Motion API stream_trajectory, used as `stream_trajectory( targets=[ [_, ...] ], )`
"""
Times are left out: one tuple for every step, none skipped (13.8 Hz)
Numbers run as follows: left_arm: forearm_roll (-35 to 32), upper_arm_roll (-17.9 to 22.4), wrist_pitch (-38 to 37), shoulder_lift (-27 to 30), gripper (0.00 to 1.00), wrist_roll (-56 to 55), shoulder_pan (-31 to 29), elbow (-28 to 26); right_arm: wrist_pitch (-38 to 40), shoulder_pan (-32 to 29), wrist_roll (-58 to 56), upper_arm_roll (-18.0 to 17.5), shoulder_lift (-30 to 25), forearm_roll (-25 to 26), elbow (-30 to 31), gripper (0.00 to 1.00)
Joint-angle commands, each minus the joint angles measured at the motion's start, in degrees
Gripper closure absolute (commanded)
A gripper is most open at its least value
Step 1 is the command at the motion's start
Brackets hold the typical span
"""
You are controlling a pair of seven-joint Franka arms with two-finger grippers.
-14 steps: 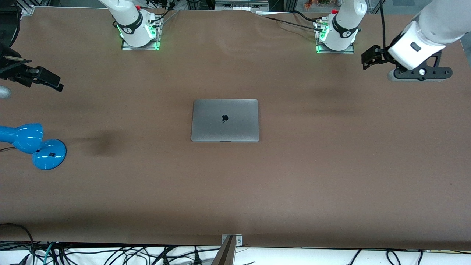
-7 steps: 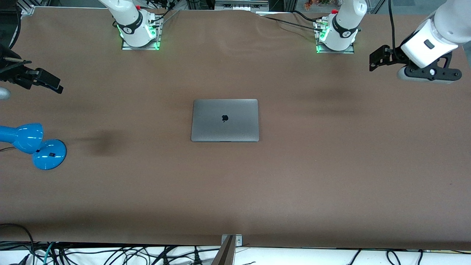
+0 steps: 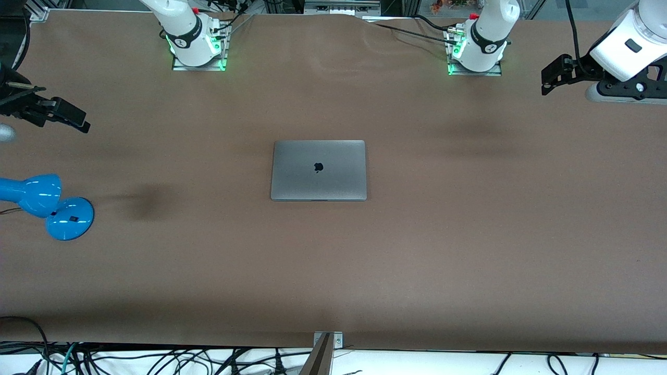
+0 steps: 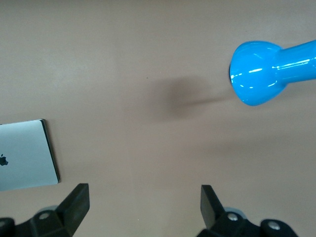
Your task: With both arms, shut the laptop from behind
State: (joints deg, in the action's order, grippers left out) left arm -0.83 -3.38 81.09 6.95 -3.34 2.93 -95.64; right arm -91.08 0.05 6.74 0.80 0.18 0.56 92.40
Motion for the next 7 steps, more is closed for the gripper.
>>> stream_trajectory(
  targets=[
    [-0.49,0.22,0.04,0.26,0.00,1.14,0.24,0.37,-1.38,-0.31,-0.67,-0.27,-0.88,0.32,1.12,0.00],
    [-0.41,0.22,0.12,0.17,0.00,0.88,0.15,0.46,-1.29,-0.31,-0.76,-0.27,-0.97,0.32,1.12,0.00],
    [-0.49,0.04,0.04,0.26,0.00,0.53,0.24,0.46,-1.21,-0.31,-0.76,-0.27,-1.14,0.23,1.12,0.00],
    [-0.41,0.22,-0.05,0.08,0.00,0.61,0.15,0.46,-1.21,-0.31,-0.76,-0.27,-1.23,0.23,1.12,0.00],
    [-0.32,0.22,-0.23,-0.09,0.00,0.70,0.15,0.80,-1.12,-0.23,-0.76,-0.27,-1.32,0.14,1.29,0.00],
    [0.12,0.30,-0.23,-0.27,0.00,0.79,0.15,1.33,-1.12,-0.23,-0.76,-0.27,-1.49,0.06,1.64,0.00],
    [0.04,0.13,-0.23,-0.36,0.00,0.70,0.32,1.34,-1.03,-0.23,-0.76,-0.36,-1.58,0.06,1.82,0.00]
  ],
)
